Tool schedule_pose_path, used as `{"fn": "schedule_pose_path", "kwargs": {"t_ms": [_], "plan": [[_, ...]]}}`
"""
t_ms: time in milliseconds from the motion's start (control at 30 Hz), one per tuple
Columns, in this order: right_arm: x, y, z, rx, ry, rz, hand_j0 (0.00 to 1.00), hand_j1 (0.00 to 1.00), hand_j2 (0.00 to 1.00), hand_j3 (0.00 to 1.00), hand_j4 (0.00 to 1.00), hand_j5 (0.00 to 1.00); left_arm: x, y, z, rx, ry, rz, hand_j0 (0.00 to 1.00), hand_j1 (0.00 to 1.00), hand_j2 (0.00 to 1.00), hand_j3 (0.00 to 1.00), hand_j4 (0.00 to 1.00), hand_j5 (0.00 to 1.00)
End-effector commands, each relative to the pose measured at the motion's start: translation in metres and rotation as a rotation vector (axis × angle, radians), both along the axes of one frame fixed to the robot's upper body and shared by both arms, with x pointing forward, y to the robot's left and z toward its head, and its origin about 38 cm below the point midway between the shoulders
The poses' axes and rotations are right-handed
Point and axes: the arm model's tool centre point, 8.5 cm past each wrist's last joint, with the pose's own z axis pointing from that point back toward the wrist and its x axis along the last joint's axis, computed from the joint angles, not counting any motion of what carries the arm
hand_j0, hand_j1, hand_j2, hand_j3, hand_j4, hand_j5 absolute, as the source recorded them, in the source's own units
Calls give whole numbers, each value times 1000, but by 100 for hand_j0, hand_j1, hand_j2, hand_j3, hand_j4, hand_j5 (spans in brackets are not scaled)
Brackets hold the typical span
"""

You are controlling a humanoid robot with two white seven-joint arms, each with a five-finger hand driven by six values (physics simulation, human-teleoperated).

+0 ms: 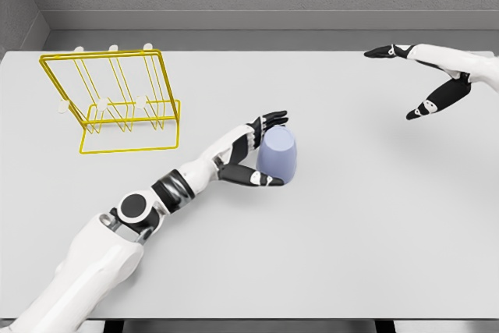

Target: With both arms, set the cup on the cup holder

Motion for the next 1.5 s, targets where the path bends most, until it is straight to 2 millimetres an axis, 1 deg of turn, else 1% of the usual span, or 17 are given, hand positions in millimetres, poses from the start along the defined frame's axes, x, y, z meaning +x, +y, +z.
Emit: {"fn": "schedule_pose_path", "kwargs": {"t_ms": [0, 33, 67, 100, 133, 167, 200, 267, 400, 433, 733, 933, 1033, 1067, 1100, 1233, 1467], "plan": [[0, 0, 1, 5, 1, -2, 100, 100, 100, 100, 100, 100, 0, -4, 1, 1, -7, -5, 98, 98, 98, 98, 98, 98], [0, 0, 1, 5, 1, -2, 100, 100, 100, 100, 100, 100, -1, -5, 1, -2, -6, -6, 87, 87, 87, 87, 87, 87], [0, 0, 1, 5, 1, -2, 100, 100, 100, 100, 100, 100, -1, -5, 1, -2, -7, -6, 81, 81, 81, 81, 81, 81], [0, 0, 1, 5, 1, -2, 100, 100, 100, 100, 100, 100, -1, -5, 1, -4, -6, -4, 70, 70, 70, 70, 70, 70], [0, 0, 1, 5, 0, -1, 100, 100, 100, 100, 100, 100, -1, -6, 1, -5, -6, -5, 65, 65, 65, 65, 65, 65], [0, 0, 0, 5, 3, -2, 100, 100, 100, 100, 100, 100, -1, -6, 2, -7, -8, -5, 57, 57, 57, 57, 57, 57], [0, 0, 0, 5, 2, -1, 100, 100, 100, 100, 100, 100, -1, -5, 2, -5, -9, -5, 45, 45, 45, 45, 45, 45], [0, 0, 1, 5, 1, -2, 100, 100, 100, 100, 100, 100, -1, -5, 2, -7, -11, -5, 40, 40, 40, 40, 40, 40], [0, 0, 0, 5, 3, -2, 100, 100, 100, 100, 100, 100, -2, -5, 4, -15, -28, -8, 39, 39, 39, 39, 39, 39], [0, 0, 1, 5, 1, -2, 100, 100, 100, 100, 100, 100, -2, -5, 4, -16, -28, -8, 36, 36, 36, 36, 36, 36], [0, 0, 1, 6, -2, 0, 100, 100, 100, 100, 100, 100, 0, -4, 6, -15, -33, -7, 36, 36, 36, 36, 36, 36], [0, 0, 1, 6, -2, 0, 100, 100, 100, 100, 100, 100, 2, 2, 15, -41, -80, 2, 36, 36, 36, 36, 36, 36], [0, 0, 1, 6, -2, 0, 100, 100, 100, 100, 100, 100, -3, -3, 29, -70, -112, -16, 35, 35, 35, 35, 35, 35], [0, 0, 1, 6, -2, 0, 100, 100, 100, 100, 100, 100, -5, -3, 34, -77, -122, -22, 36, 36, 36, 36, 36, 36], [0, 0, 1, 6, -2, 0, 100, 100, 100, 100, 100, 100, -6, 2, 37, -68, -133, -25, 33, 33, 33, 33, 33, 33], [0, 0, 1, 7, -1, 0, 100, 100, 100, 100, 100, 100, -11, 0, 52, -81, -171, -45, 33, 33, 33, 33, 33, 33], [0, 1, 1, 7, -1, 1, 100, 100, 100, 100, 100, 100, -11, 15, 76, -74, -237, -44, 33, 33, 33, 33, 33, 33]]}}
